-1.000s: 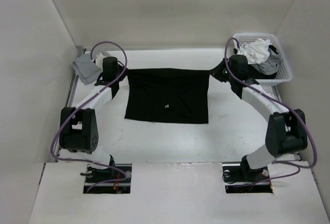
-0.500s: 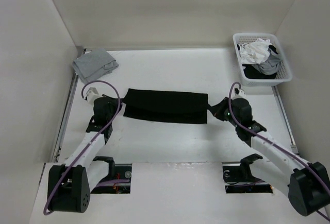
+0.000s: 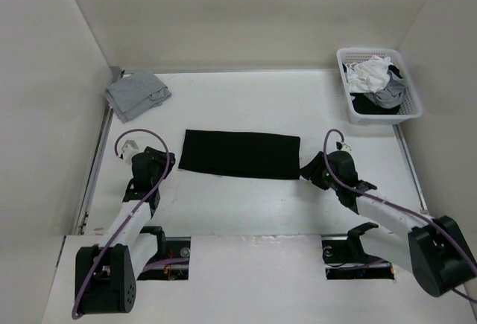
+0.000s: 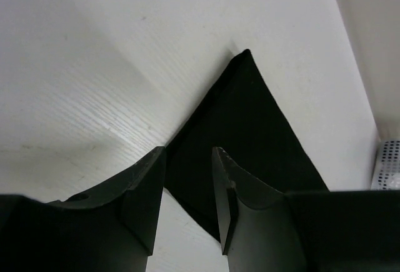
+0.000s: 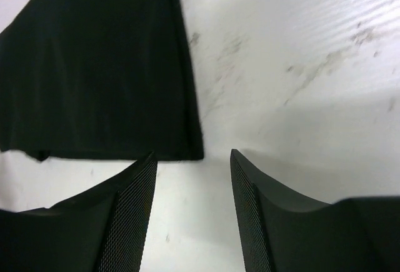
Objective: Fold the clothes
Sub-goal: Fold the tank top
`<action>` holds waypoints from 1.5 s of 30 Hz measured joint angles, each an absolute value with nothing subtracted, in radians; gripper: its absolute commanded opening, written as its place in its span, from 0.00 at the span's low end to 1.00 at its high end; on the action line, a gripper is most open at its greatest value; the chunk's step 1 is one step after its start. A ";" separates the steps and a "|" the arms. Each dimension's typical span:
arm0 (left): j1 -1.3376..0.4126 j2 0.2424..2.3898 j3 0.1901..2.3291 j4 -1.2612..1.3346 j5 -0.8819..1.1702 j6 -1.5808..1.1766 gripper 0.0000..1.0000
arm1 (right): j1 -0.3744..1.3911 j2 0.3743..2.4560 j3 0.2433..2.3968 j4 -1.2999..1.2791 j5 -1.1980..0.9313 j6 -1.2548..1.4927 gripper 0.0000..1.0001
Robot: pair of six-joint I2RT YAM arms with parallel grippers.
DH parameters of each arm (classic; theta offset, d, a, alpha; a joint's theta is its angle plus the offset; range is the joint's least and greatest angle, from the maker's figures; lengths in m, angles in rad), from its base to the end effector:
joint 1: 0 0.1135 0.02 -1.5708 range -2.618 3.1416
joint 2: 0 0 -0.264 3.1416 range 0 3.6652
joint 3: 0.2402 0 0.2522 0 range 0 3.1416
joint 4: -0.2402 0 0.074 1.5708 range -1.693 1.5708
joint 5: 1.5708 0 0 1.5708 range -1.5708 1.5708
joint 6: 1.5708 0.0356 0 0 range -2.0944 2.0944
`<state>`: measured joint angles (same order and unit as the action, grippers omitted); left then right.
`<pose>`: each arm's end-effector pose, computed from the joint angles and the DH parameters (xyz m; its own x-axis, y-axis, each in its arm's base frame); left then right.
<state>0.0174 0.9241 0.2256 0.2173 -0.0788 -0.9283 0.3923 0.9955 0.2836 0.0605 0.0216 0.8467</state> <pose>0.1841 0.0060 0.1619 -0.2076 -0.8018 -0.5603 -0.4227 0.5901 -0.6879 0.1742 0.0712 0.1540 -0.6456 0.5434 -0.5366 0.1770 0.7900 0.5870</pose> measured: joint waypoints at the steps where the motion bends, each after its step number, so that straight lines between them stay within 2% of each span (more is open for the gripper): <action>1: 0.012 0.923 0.226 0.223 -0.074 -0.929 0.34 | 0.375 1.042 0.298 0.078 0.014 0.841 0.55; 4: -0.023 0.938 0.226 0.236 -0.064 -0.931 0.34 | 0.326 1.197 0.341 0.153 -0.031 0.835 0.49; 7: -0.074 0.952 0.226 0.245 -0.056 -0.931 0.33 | 0.289 1.354 0.393 0.284 -0.093 0.856 0.32; 9: -0.113 0.953 0.226 0.253 -0.056 -0.932 0.33 | 0.276 1.444 0.413 0.372 -0.131 0.886 0.12; 10: -0.136 0.953 0.226 0.258 -0.057 -0.931 0.32 | 0.274 1.482 0.421 0.407 -0.146 0.904 0.06; 13: -0.211 0.953 0.226 0.264 -0.071 -0.931 0.32 | 0.255 1.528 0.424 0.467 -0.183 0.953 0.00; 16: -0.306 0.952 0.230 0.266 -0.103 -0.931 0.32 | 0.208 1.465 0.408 0.471 -0.191 0.976 0.00; 22: -0.516 0.970 0.278 0.278 -0.173 -0.936 0.32 | 0.131 1.101 0.407 0.305 -0.140 0.926 0.00; 25: -0.582 0.986 0.316 0.295 -0.190 -0.936 0.32 | 0.161 0.995 0.487 0.163 -0.068 0.863 0.00; 28: -0.604 0.983 0.337 0.305 -0.200 -0.939 0.32 | 0.268 0.991 0.612 0.037 0.027 0.799 0.00; 34: -0.596 0.903 0.336 0.299 -0.205 -0.947 0.32 | 0.585 1.153 0.867 -0.127 0.212 0.717 0.00; 40: -0.513 0.740 0.289 0.265 -0.182 -0.958 0.33 | 0.805 1.486 1.127 -0.244 0.322 0.704 0.03; 45: -0.397 0.631 0.252 0.203 -0.126 -0.966 0.33 | 0.899 1.772 1.377 -0.321 0.353 0.720 0.39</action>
